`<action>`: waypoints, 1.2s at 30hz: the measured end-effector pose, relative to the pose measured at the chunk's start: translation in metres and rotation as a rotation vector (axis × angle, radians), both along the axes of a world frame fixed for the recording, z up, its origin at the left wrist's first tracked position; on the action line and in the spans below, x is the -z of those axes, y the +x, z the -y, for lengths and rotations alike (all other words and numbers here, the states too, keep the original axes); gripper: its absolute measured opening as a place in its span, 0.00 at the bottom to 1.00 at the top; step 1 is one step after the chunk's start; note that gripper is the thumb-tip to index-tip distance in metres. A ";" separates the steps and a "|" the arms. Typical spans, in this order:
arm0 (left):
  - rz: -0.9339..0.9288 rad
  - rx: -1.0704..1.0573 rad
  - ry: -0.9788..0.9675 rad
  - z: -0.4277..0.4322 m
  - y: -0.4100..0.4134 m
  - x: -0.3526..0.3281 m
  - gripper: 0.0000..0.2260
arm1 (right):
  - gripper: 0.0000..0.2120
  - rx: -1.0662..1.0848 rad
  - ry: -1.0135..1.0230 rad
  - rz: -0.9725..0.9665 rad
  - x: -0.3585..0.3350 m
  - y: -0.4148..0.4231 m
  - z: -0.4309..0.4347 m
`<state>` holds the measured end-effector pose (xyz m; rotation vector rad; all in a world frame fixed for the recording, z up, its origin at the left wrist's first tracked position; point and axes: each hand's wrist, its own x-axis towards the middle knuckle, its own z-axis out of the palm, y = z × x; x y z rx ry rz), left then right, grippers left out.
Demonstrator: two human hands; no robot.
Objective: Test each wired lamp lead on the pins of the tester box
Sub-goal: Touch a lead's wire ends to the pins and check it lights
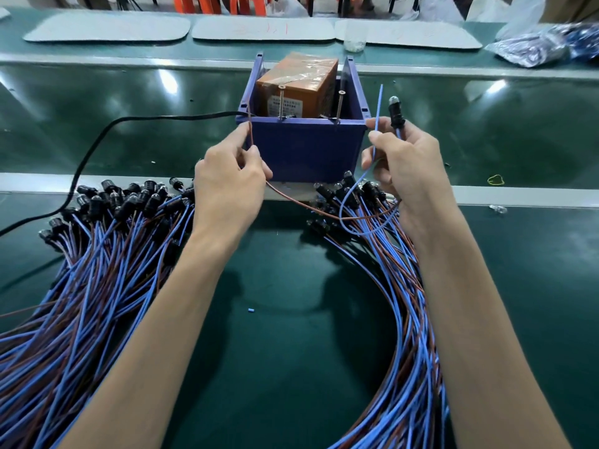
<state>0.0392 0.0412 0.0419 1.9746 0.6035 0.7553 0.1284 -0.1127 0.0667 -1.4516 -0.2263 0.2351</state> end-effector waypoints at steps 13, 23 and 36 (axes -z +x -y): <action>-0.005 0.074 -0.080 0.000 0.003 0.007 0.16 | 0.08 0.010 -0.058 0.030 0.006 0.003 0.000; -0.009 0.090 -0.151 0.000 0.003 0.007 0.16 | 0.07 -0.058 -0.038 0.016 0.011 0.008 0.002; 0.015 0.087 -0.152 -0.002 0.004 0.009 0.16 | 0.04 -0.019 -0.034 -0.001 0.010 0.009 0.004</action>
